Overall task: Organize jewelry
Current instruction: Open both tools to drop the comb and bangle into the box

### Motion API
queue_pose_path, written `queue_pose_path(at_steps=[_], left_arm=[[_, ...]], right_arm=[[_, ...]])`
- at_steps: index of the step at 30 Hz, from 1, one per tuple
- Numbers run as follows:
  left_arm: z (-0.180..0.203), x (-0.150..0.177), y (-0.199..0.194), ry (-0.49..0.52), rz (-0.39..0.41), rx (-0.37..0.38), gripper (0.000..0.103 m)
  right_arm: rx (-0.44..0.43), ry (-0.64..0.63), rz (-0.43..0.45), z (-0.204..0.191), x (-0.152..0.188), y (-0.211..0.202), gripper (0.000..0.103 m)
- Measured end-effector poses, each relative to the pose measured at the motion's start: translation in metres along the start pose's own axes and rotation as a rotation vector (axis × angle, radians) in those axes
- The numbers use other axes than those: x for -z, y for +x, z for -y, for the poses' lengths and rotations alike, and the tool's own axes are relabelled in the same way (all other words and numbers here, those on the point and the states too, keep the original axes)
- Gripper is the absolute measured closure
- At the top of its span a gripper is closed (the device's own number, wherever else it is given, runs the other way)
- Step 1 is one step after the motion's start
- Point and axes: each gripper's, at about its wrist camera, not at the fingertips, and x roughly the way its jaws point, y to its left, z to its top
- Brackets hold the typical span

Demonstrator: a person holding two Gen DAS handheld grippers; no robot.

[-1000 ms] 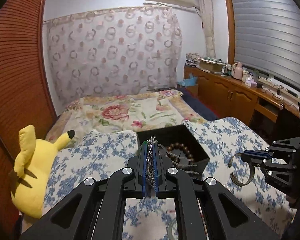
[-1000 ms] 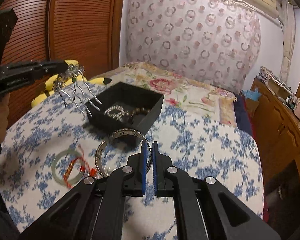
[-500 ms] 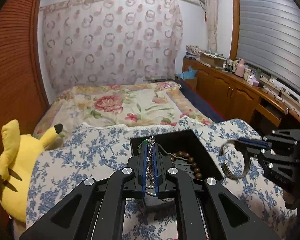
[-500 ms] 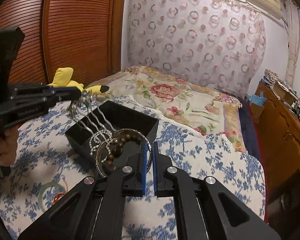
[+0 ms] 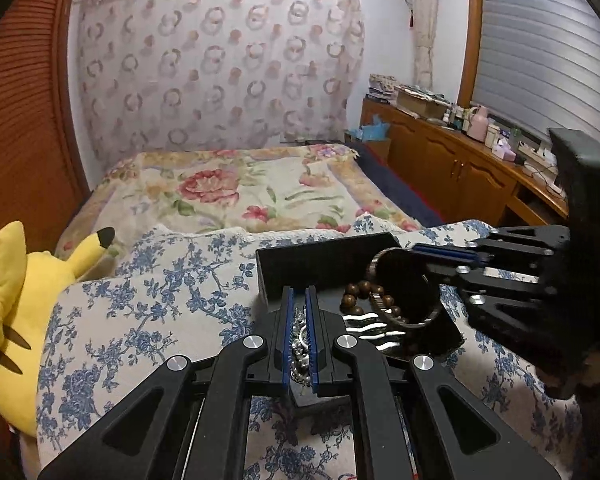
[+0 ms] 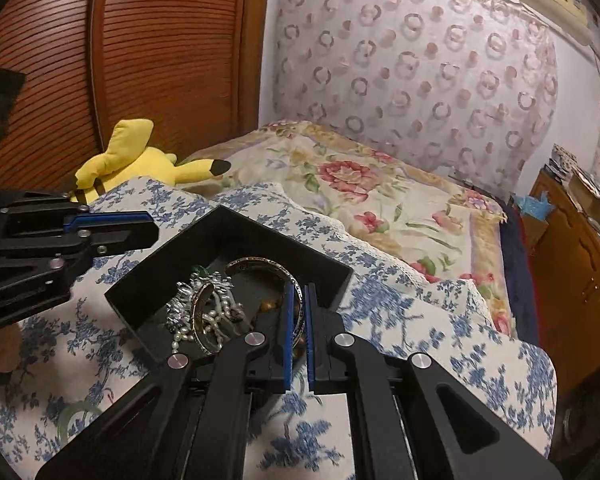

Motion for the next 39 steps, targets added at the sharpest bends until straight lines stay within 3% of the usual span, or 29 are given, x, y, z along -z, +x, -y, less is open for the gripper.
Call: queue_pose_path(at_steps=[4, 18, 25, 35, 39], left_arm=[[-0.003, 0.003, -0.008, 0.004, 0.006, -0.007, 0.086], [-0.011, 0.019, -0.028, 0.0, 0.016, -0.037, 0.078], [-0.007, 0.035, -0.043, 0.006, 0.012, -0.041, 0.076], [0.003, 0.074, -0.068, 0.019, -0.005, -0.044, 0.071], [0.003, 0.091, -0.077, 0.017, -0.016, -0.047, 0.058]], right_arm=[[-0.005, -0.007, -0.018, -0.005, -0.004, 0.012, 0.097], [-0.003, -0.007, -0.036, -0.011, -0.009, 0.022, 0.093], [0.005, 0.022, 0.013, -0.012, 0.005, -0.018, 0.093], [-0.022, 0.069, 0.028, -0.028, 0.059, -0.076, 0.093], [-0.041, 0.07, 0.02, -0.04, 0.076, -0.088, 0.093]])
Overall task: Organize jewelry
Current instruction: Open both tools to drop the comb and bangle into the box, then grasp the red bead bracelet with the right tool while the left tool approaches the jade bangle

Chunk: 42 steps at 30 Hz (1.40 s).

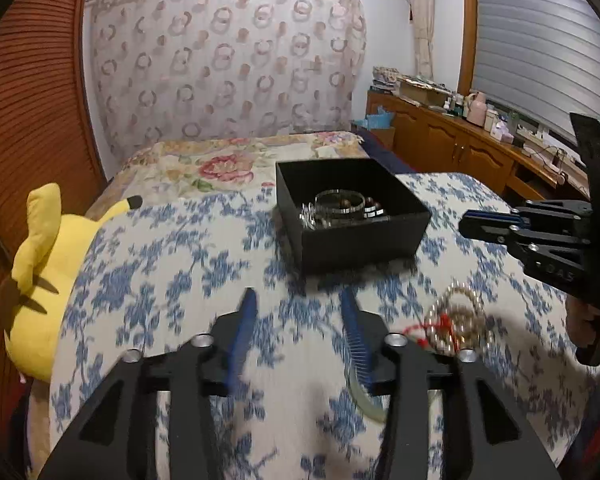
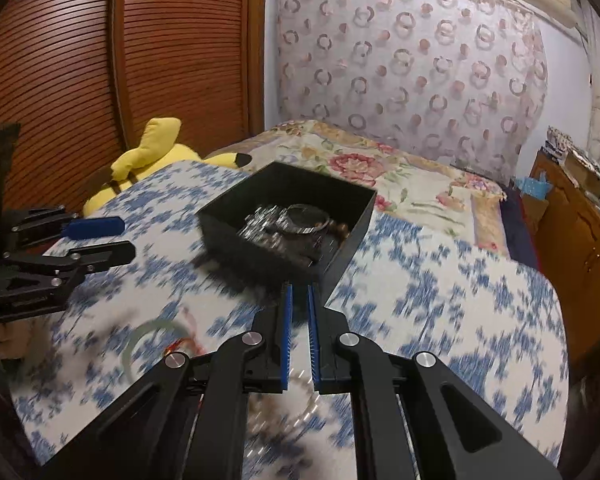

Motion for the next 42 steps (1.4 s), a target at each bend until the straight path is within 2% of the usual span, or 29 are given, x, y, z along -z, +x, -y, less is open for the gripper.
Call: queue_pose_path(at_steps=[4, 5, 6, 13, 14, 16, 18, 27, 28, 29, 31, 42], left_arm=[[0.001, 0.015, -0.007, -0.004, -0.015, -0.005, 0.057], [0.001, 0.018, -0.007, -0.005, -0.02, -0.005, 0.053], [0.001, 0.023, -0.008, -0.005, -0.025, -0.004, 0.044], [0.003, 0.038, -0.011, 0.006, -0.044, 0.001, 0.03], [0.003, 0.039, -0.012, 0.006, -0.045, 0.001, 0.025], [0.003, 0.039, -0.014, 0.011, -0.039, 0.001, 0.021], [0.003, 0.04, -0.015, 0.015, -0.038, 0.0, 0.018], [0.003, 0.043, -0.014, 0.017, -0.055, 0.003, 0.017], [0.003, 0.044, -0.013, 0.018, -0.056, 0.004, 0.017], [0.004, 0.044, -0.013, 0.018, -0.057, 0.005, 0.017], [0.005, 0.044, -0.012, 0.018, -0.06, 0.009, 0.017], [0.02, 0.042, -0.006, 0.056, -0.085, 0.045, 0.016]], right_arm=[[-0.023, -0.002, -0.02, -0.014, 0.016, -0.004, 0.093], [-0.028, -0.004, -0.027, -0.017, 0.02, -0.003, 0.093], [-0.033, -0.005, -0.031, -0.018, 0.022, -0.004, 0.093], [-0.068, -0.006, -0.074, -0.03, 0.031, 0.009, 0.091], [-0.079, -0.005, -0.083, -0.031, 0.031, 0.011, 0.09], [-0.085, -0.01, -0.092, -0.034, 0.031, 0.015, 0.077], [-0.089, -0.015, -0.1, -0.036, 0.03, 0.018, 0.075], [-0.105, -0.009, -0.161, -0.037, 0.03, 0.033, 0.075], [-0.109, -0.011, -0.161, -0.038, 0.031, 0.033, 0.084], [-0.111, -0.016, -0.156, -0.038, 0.03, 0.031, 0.091], [-0.118, -0.019, -0.139, -0.038, 0.03, 0.028, 0.094], [-0.092, 0.019, 0.007, -0.021, 0.016, -0.02, 0.094]])
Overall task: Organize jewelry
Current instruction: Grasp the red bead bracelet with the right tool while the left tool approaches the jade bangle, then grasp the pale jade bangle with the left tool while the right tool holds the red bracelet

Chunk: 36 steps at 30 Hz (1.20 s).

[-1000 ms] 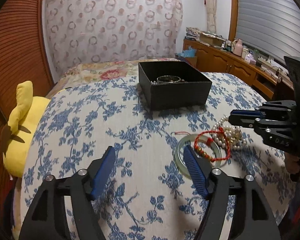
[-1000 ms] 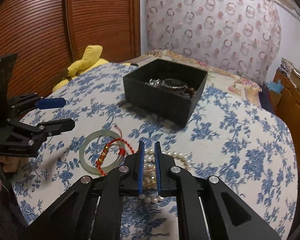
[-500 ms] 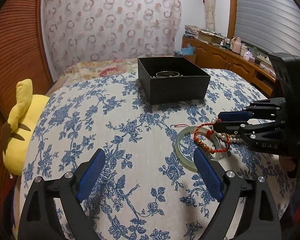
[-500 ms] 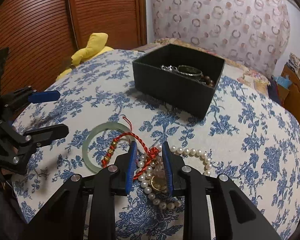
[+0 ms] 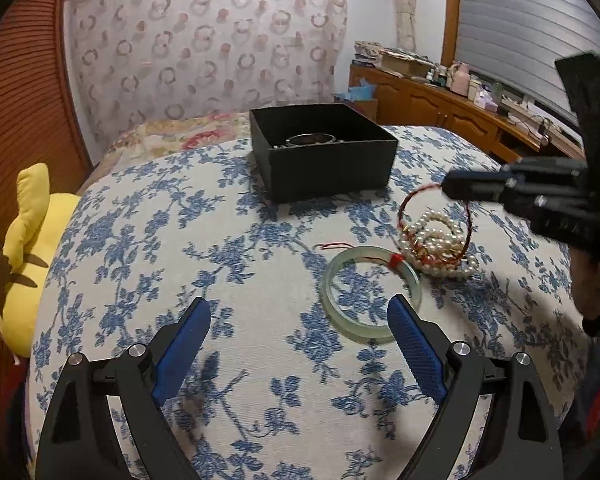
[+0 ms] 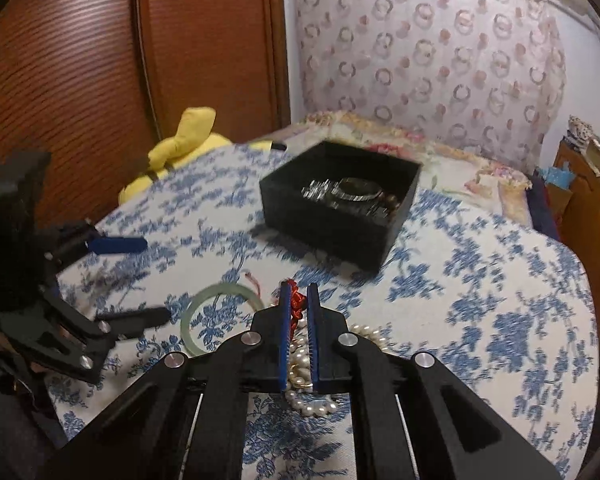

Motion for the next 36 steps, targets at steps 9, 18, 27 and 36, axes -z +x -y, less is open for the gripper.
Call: queue_pose_path(at_steps=[9, 18, 27, 36], left_arm=[[0.02, -0.01, 0.018, 0.051, -0.043, 0.037, 0.015], [0.032, -0.018, 0.032, 0.097, -0.081, 0.036, 0.011], [0.042, -0.018, 0.048, 0.129, -0.121, 0.029, 0.011], [0.04, -0.018, 0.053, 0.12, -0.146, 0.036, 0.011]], right_arm=[[0.059, 0.017, 0.025, 0.016, 0.006, -0.019, 0.094], [0.066, 0.042, 0.017, 0.023, 0.016, -0.016, 0.094], [0.068, 0.046, 0.012, 0.024, 0.02, -0.015, 0.094], [0.066, 0.048, 0.009, 0.025, 0.022, -0.015, 0.094]])
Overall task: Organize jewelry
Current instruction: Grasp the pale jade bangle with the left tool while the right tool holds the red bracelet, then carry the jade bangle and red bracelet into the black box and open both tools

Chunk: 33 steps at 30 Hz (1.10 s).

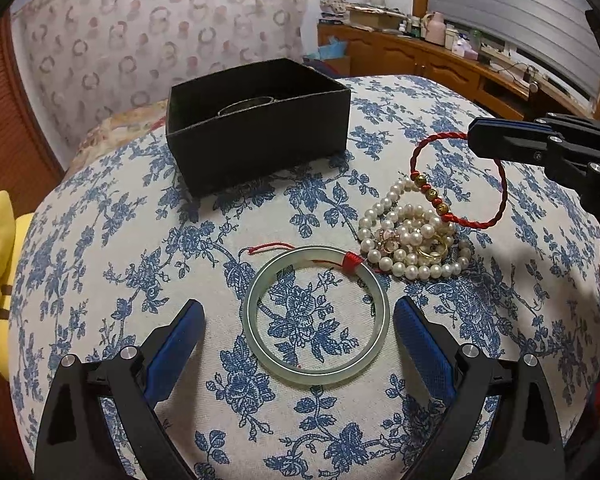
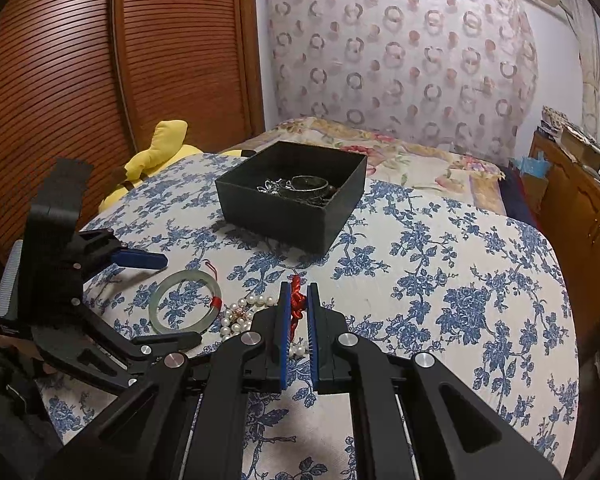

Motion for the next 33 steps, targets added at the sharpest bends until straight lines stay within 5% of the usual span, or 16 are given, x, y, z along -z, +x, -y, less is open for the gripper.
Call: queue_pose_path(at_steps=[4, 8, 19, 33], left_arm=[[-0.001, -0.001, -0.001, -0.005, 0.007, 0.018, 0.011], [-0.003, 0.001, -0.005, -0.007, 0.021, 0.032, 0.034], [-0.015, -0.007, -0.023, -0.029, 0.071, 0.046, 0.034], [-0.038, -0.061, -0.046, -0.073, 0.191, 0.043, 0.034]], right_arm=[[-0.001, -0.003, -0.003, 0.0, 0.0, 0.001, 0.094], [-0.001, -0.005, -0.005, 0.0, -0.002, 0.002, 0.094], [-0.003, -0.037, 0.031, -0.005, -0.028, -0.004, 0.094], [-0.043, -0.06, 0.11, 0.002, -0.089, 0.013, 0.094]])
